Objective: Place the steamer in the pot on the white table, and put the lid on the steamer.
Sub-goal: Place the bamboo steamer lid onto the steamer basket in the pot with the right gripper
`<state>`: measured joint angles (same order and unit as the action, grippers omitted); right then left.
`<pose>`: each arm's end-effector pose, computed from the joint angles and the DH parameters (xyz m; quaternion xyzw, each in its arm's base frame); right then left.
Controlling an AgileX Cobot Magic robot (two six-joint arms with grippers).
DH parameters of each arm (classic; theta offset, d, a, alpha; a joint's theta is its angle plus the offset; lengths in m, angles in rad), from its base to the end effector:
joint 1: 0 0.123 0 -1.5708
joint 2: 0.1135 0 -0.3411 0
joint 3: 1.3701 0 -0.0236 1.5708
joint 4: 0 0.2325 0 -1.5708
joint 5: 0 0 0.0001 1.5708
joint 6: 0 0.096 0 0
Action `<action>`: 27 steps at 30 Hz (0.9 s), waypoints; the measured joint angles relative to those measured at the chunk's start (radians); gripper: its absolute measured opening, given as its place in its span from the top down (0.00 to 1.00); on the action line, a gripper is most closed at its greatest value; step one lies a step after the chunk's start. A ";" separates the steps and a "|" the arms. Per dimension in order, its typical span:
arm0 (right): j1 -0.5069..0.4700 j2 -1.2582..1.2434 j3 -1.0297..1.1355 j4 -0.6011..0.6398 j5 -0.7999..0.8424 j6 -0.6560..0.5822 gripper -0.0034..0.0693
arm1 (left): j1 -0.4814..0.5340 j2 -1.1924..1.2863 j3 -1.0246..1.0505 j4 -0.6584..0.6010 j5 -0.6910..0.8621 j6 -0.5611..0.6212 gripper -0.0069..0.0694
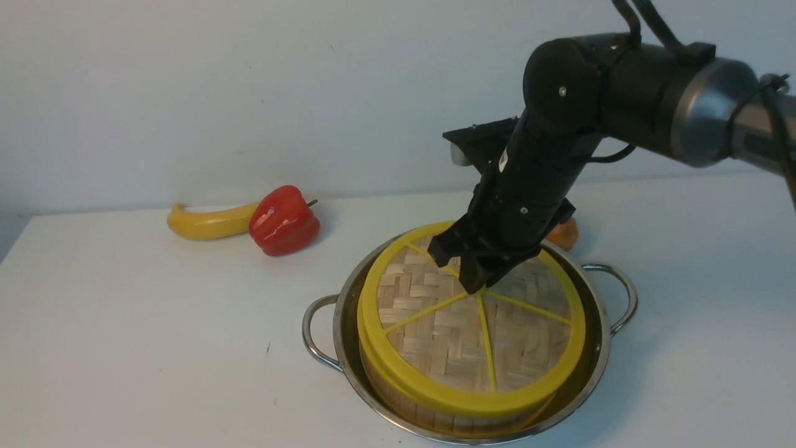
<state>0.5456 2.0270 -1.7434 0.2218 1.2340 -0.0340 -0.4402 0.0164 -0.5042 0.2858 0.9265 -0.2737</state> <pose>0.3576 0.2404 0.2951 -0.2554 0.9584 0.1209 0.0404 -0.0519 0.0484 0.2829 0.0724 0.8083 -0.0647 0.5807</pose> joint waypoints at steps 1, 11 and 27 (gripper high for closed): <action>0.000 0.000 0.000 0.001 -0.002 -0.004 0.76 | 0.000 0.000 0.000 0.000 0.000 0.000 0.90; 0.000 0.000 0.000 0.005 -0.022 -0.023 0.76 | 0.000 0.000 0.000 0.000 0.000 0.000 0.90; 0.005 0.000 0.000 0.009 -0.046 -0.051 0.76 | 0.000 0.000 0.000 0.000 0.000 0.000 0.90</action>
<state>0.5507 2.0270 -1.7434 0.2306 1.1879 -0.0853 -0.4402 0.0164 -0.5042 0.2858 0.9265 -0.2737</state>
